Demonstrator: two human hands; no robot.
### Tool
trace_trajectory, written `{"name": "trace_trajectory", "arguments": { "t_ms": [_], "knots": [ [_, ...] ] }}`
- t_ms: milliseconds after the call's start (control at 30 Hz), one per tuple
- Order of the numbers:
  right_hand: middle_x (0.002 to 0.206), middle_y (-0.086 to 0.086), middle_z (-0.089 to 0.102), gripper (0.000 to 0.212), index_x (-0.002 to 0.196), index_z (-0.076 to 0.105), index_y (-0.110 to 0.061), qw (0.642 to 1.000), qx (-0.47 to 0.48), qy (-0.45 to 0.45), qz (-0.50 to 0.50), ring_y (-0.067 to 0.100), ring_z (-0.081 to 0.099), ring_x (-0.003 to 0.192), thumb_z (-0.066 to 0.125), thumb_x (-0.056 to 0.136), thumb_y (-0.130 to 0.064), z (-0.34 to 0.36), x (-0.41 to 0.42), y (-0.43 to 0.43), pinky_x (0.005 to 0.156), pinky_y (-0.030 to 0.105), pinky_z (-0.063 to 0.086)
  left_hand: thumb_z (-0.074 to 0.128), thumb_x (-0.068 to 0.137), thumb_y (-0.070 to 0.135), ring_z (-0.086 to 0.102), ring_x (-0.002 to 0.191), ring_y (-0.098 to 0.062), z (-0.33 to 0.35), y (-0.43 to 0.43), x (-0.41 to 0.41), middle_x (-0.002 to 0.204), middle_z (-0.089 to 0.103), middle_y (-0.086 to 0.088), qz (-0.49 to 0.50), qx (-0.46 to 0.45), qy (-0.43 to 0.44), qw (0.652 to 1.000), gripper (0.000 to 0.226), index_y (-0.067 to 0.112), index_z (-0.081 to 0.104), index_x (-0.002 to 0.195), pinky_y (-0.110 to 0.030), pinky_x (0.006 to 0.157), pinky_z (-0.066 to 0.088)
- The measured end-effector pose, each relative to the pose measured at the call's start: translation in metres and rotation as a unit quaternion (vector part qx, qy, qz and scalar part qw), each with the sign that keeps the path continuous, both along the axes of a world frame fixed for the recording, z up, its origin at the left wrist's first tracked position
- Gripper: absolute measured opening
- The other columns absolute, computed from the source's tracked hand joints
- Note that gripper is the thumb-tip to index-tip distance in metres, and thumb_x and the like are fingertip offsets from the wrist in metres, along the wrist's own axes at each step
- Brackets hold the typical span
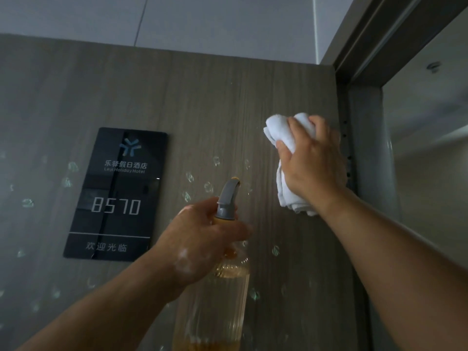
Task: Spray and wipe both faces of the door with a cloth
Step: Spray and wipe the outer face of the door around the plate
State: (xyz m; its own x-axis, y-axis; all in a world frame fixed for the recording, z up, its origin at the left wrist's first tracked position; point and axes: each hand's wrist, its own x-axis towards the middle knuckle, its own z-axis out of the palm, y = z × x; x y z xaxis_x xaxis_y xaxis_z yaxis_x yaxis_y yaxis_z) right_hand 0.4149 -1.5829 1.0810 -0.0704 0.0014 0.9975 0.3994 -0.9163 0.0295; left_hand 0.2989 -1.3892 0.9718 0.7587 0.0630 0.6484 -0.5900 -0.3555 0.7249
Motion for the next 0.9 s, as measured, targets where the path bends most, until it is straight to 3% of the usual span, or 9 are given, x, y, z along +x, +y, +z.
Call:
{"name": "trace_trajectory", "arguments": {
  "t_ms": [200,367,500,633,767,900],
  "knots": [
    [0.153,-0.002,0.041,0.043,0.139,0.047,-0.030,0.999,-0.033,0.004,-0.002,0.035,0.048,0.121,0.055,0.099,-0.044,0.000,-0.002,-0.001,0.088,0.048,0.049,0.078,0.082,0.032,0.075,0.071,-0.015,-0.004,0.006,0.002,0.082,0.076,0.002,0.014,0.008,-0.003,1.000,0.022,0.026,0.069,0.101,-0.030,0.067,0.059],
    [0.167,-0.001,0.016,0.052,0.151,0.032,-0.036,0.995,0.001,0.071,-0.063,0.038,0.038,0.129,0.050,0.103,-0.045,-0.010,-0.011,0.014,0.094,0.054,0.042,0.078,0.081,0.033,0.075,0.069,-0.010,-0.005,0.008,0.002,0.083,0.076,0.002,0.026,0.014,-0.013,0.999,0.019,0.026,0.069,0.097,-0.026,0.064,0.058],
    [0.168,0.000,0.016,0.059,0.155,0.030,-0.037,0.997,0.023,0.045,-0.052,0.038,0.041,0.126,0.052,0.101,-0.046,-0.015,-0.007,0.020,0.093,0.052,0.043,0.079,0.081,0.034,0.075,0.071,-0.012,-0.006,0.011,0.003,0.084,0.077,0.002,0.020,0.010,-0.009,1.000,0.022,0.027,0.070,0.100,-0.031,0.068,0.060],
    [0.163,0.000,0.034,0.058,0.150,0.045,-0.037,0.994,-0.100,-0.012,-0.036,0.036,0.049,0.112,0.062,0.095,-0.034,-0.039,-0.007,0.018,0.087,0.048,0.050,0.078,0.082,0.033,0.075,0.072,-0.016,-0.008,0.019,0.004,0.080,0.077,0.004,0.018,0.001,-0.018,1.000,0.016,0.029,0.072,0.096,-0.040,0.076,0.062],
    [0.162,-0.001,0.038,0.062,0.150,0.049,-0.036,0.965,-0.259,-0.024,-0.011,0.027,0.050,0.105,0.065,0.090,-0.028,-0.079,-0.004,0.010,0.083,0.044,0.053,0.077,0.082,0.027,0.074,0.070,-0.017,-0.013,0.027,0.001,0.078,0.077,0.004,0.009,-0.012,-0.018,1.000,0.010,0.030,0.074,0.091,-0.042,0.077,0.062],
    [0.160,-0.005,0.042,0.060,0.149,0.053,-0.038,0.969,-0.243,-0.039,0.002,0.027,0.051,0.106,0.065,0.091,-0.025,-0.059,-0.001,0.010,0.083,0.043,0.053,0.077,0.081,0.026,0.075,0.072,-0.019,-0.016,0.032,0.001,0.081,0.078,0.004,0.000,-0.010,-0.017,1.000,0.010,0.030,0.074,0.090,-0.042,0.077,0.062]
  ]
}}
